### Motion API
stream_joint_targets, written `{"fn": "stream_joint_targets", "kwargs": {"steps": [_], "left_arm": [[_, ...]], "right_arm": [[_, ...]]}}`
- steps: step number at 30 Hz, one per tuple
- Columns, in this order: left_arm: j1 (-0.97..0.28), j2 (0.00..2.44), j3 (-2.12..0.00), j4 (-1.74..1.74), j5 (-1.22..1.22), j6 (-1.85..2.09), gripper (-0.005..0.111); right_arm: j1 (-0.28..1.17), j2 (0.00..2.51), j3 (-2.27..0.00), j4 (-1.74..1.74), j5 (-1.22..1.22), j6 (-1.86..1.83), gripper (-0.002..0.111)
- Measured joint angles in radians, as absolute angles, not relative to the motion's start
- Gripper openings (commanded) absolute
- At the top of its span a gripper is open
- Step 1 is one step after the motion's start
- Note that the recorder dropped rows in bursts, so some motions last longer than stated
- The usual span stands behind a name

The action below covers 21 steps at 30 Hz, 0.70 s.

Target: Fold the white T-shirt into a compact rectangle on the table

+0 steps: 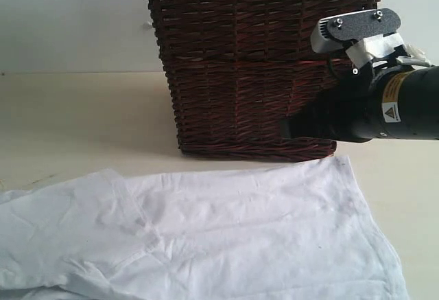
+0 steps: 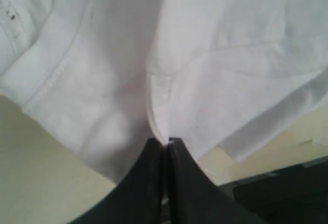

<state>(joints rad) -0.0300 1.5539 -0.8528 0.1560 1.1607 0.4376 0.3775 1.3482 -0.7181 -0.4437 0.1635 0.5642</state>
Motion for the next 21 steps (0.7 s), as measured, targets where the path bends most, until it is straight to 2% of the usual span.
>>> {"fn": "stream_joint_targets", "kwargs": {"steps": [1,3,8,10,14,17,21], "left_arm": [[-0.030,1.550,-0.853,0.156,1.184,0.445,0.002],[-0.030,1.548,-0.845,0.160,1.198,0.448,0.013],[-0.030,1.548,-0.836,0.162,1.163,0.452,0.060],[-0.030,1.548,-0.836,0.163,1.124,0.449,0.071],[-0.030,1.548,-0.835,0.133,1.034,0.435,0.069],[-0.030,1.548,-0.832,0.064,0.913,0.430,0.059],[-0.030,1.555,-0.790,0.034,0.755,0.431,0.041]], "right_arm": [[0.378,1.348,-0.718,-0.444,0.164,0.564,0.000],[0.378,1.348,-0.718,-0.441,0.165,0.564,0.000],[0.378,1.348,-0.718,-0.439,0.168,0.564,0.000],[0.378,1.348,-0.718,-0.439,0.169,0.564,0.000],[0.378,1.348,-0.718,-0.439,0.169,0.564,0.000],[0.378,1.348,-0.718,-0.439,0.169,0.564,0.000],[0.378,1.348,-0.718,-0.439,0.169,0.564,0.000]]}}
